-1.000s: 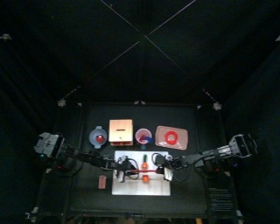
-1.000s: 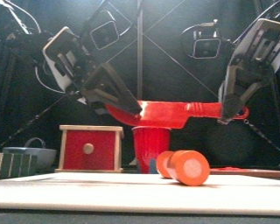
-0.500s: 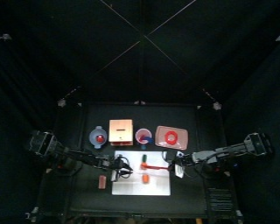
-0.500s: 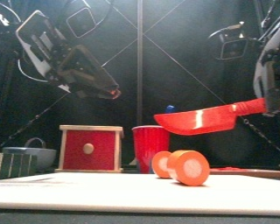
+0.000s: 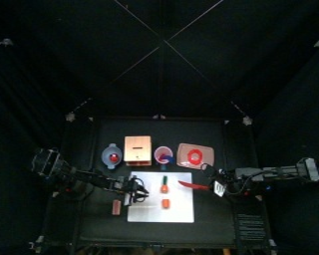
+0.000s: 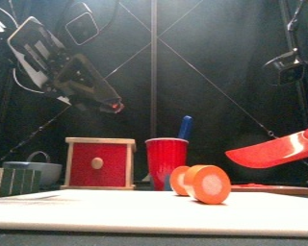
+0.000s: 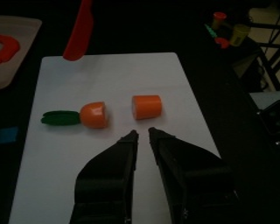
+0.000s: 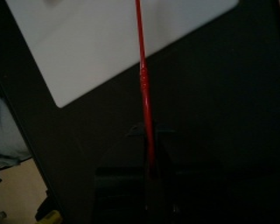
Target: Cut carrot
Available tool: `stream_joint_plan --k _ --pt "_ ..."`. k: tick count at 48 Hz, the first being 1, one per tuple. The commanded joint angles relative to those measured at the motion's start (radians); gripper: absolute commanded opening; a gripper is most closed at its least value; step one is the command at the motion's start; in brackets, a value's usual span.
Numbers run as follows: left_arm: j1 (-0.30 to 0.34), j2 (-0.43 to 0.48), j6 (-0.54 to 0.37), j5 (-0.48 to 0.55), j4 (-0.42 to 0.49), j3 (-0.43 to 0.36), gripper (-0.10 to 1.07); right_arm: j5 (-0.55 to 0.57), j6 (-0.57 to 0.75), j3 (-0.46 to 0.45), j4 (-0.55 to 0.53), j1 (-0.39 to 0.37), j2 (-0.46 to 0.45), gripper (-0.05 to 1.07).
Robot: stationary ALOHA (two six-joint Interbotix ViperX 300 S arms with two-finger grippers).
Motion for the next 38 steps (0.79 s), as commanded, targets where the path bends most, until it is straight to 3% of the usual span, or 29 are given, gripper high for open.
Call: stream_joint_plan --k 1,9,11,16,24,38 --pt "0.002 -0.015 0.002 -0.012 0.0 -0.011 0.62 0.002 -0.002 -0.006 0.002 -0.006 0.003 0.7" --pt "0.009 -0.018 0.002 -0.014 0.0 -0.008 0.62 0.002 -0.003 -0.017 -0.005 -0.008 0.003 1.02" --pt "0.011 -0.018 0.0 -0.017 0.0 -0.005 0.62 0.002 -0.003 -0.021 -0.012 -0.008 0.003 1.05" --pt "0.015 -0.02 -0.002 -0.041 0.0 0.008 0.62 -0.029 0.0 -0.034 -0.031 -0.009 0.006 1.05" --pt "0.026 -0.021 -0.003 -0.12 -0.003 0.04 0.62 -0.195 0.0 -0.04 -0.032 -0.011 0.032 1.04" --pt "0.029 -0.021 -0.003 -0.14 -0.005 0.055 0.62 -0.417 0.002 -0.051 0.002 -0.012 0.164 1.04"
